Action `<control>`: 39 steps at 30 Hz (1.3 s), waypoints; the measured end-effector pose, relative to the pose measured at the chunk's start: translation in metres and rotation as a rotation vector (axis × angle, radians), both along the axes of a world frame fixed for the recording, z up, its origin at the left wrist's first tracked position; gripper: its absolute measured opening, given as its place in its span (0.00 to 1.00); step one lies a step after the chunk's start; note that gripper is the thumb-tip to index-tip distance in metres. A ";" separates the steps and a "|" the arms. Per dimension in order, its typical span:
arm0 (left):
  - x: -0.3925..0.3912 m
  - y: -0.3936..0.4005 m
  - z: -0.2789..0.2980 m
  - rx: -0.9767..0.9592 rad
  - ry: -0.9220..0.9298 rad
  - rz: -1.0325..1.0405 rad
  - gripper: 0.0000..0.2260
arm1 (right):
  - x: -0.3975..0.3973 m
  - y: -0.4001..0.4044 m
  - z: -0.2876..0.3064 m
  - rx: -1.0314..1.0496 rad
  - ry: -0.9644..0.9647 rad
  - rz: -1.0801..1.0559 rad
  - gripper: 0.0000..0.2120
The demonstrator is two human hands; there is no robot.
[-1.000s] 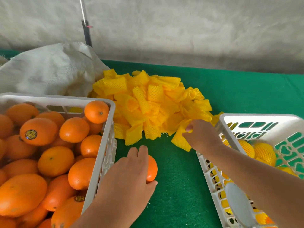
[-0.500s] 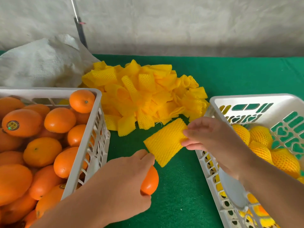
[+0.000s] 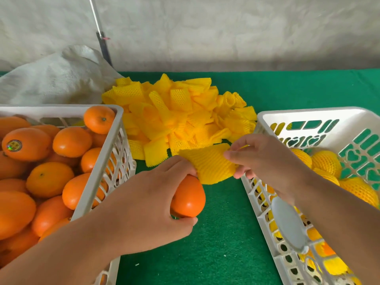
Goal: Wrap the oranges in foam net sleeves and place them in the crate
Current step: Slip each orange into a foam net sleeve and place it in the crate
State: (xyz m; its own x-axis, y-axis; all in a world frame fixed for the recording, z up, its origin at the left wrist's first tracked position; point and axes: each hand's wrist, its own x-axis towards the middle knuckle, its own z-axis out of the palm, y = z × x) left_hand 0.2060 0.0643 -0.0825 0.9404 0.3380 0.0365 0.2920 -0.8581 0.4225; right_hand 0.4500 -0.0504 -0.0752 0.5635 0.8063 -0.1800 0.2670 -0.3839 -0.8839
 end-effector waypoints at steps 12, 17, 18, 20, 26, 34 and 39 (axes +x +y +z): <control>0.000 0.000 -0.007 -0.085 -0.098 0.086 0.50 | 0.008 0.000 -0.005 0.162 0.316 -0.063 0.05; 0.000 0.000 -0.006 -0.076 -0.147 0.103 0.53 | 0.009 0.000 -0.002 0.260 0.504 -0.021 0.10; 0.000 0.000 -0.005 -0.074 -0.151 0.104 0.53 | 0.009 0.000 -0.002 0.266 0.519 -0.015 0.11; 0.000 0.000 -0.003 -0.067 -0.143 0.106 0.54 | 0.007 -0.001 0.000 0.277 0.552 0.011 0.11; 0.000 -0.001 -0.004 -0.049 -0.158 0.113 0.54 | 0.005 -0.002 0.004 0.289 0.683 0.014 0.11; 0.001 0.002 -0.008 -0.089 -0.177 0.172 0.52 | 0.007 -0.001 0.004 0.335 0.725 0.009 0.12; 0.001 0.001 -0.007 -0.021 -0.074 0.167 0.50 | 0.003 -0.001 0.007 0.376 0.750 0.061 0.08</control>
